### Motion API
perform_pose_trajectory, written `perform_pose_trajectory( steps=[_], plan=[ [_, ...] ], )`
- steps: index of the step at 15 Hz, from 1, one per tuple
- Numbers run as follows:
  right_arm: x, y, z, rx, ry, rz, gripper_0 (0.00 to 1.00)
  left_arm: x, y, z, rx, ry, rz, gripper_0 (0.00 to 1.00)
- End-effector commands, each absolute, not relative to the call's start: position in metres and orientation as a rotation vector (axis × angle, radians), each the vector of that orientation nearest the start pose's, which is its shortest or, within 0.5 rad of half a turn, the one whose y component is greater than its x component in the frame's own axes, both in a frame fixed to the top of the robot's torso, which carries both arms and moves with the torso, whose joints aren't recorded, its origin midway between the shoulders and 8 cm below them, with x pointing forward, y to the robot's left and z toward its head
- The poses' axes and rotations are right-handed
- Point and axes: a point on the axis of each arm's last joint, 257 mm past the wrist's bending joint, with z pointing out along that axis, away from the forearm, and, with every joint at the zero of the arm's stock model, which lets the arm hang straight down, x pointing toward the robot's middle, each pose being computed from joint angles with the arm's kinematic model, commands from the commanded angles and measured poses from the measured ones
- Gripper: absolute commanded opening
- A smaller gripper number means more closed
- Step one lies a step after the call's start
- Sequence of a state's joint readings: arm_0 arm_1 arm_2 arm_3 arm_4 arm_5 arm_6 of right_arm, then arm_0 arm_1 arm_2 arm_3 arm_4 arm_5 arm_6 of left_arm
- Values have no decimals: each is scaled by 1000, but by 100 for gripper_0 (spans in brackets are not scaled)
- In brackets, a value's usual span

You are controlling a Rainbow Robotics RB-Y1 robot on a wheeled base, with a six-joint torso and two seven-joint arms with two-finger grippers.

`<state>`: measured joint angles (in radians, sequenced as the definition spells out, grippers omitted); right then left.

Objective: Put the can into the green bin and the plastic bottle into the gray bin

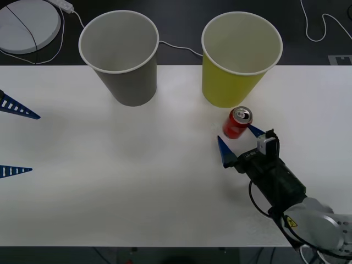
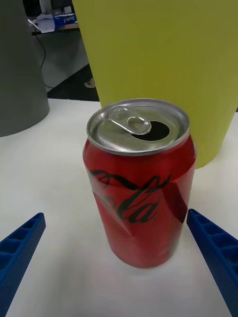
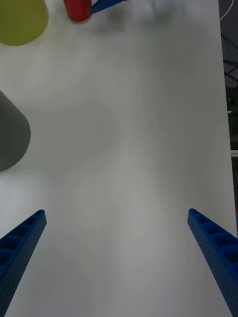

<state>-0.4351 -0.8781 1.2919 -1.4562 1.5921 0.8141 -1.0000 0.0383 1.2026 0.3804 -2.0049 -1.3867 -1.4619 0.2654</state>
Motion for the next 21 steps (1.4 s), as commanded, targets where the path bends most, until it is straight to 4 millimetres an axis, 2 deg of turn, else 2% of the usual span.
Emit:
perform_pose_trajectory(
  steps=[1, 10, 19, 20, 21],
  plan=[
    [497, -181, -276, -355, 1535, 238, 100, 348, 311, -104, 1826, 1653, -107, 100],
    [520, -179, -267, -331, 1500, 204, 100, 348, 311, -104, 1826, 1653, -107, 100],
    [531, -175, -262, -337, 1483, 188, 100, 348, 311, -104, 1826, 1653, -107, 100],
    [531, -175, -263, -337, 1485, 187, 88, 348, 311, -104, 1826, 1653, -107, 100],
    [531, -174, -263, -339, 1484, 186, 17, 348, 311, -104, 1826, 1653, -107, 100]
  ],
)
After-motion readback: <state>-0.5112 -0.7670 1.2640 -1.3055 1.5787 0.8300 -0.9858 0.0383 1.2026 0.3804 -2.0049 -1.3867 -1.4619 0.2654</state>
